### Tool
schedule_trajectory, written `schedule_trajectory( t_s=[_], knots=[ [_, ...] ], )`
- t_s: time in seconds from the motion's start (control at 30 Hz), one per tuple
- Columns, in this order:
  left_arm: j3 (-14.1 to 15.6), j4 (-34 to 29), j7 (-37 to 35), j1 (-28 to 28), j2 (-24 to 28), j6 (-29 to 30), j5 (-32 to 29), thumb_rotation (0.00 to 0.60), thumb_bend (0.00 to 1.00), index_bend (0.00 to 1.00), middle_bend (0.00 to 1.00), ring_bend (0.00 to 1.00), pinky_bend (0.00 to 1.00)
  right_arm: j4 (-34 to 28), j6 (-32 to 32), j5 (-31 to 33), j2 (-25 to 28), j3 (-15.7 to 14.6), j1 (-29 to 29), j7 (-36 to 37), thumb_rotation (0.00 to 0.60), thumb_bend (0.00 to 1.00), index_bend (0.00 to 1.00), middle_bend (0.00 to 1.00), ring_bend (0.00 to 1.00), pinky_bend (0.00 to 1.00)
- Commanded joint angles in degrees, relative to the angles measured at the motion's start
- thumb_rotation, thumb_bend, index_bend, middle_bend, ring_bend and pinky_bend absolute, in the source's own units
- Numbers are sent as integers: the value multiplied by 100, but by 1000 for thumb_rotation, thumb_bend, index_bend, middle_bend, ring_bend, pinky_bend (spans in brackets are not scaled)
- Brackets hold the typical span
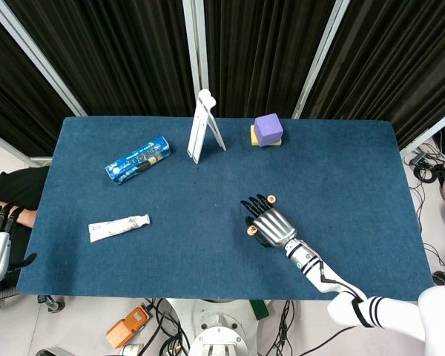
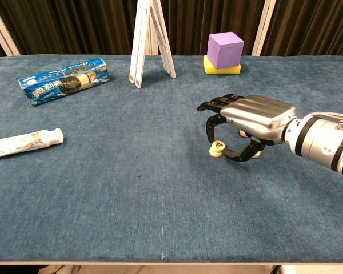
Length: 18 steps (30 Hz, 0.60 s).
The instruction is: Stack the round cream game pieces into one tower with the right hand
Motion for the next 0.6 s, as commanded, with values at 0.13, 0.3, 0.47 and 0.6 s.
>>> schedule_trajectory(
  t_s=[0.13,0.3,0.47,0.6],
  knots=[
    [-5,11,-10,-5,-7,0,7,600,25,102,34,8,0,-31,159,-37,59,-19,-55,63,600,549,453,112,0,34],
    [0,14,-20,-6,-4,-4,18,600,26,102,34,8,0,-89,325,39,188,1,-160,-4,600,546,448,111,0,34],
    [1,23,-21,-18,-15,-22,22,600,26,102,34,8,0,-347,481,176,534,-160,-431,-150,600,443,453,112,0,34],
    [-5,22,-13,-44,-36,-35,47,600,25,102,34,8,0,-388,497,215,654,-301,-566,-200,600,435,465,112,0,34]
  ],
)
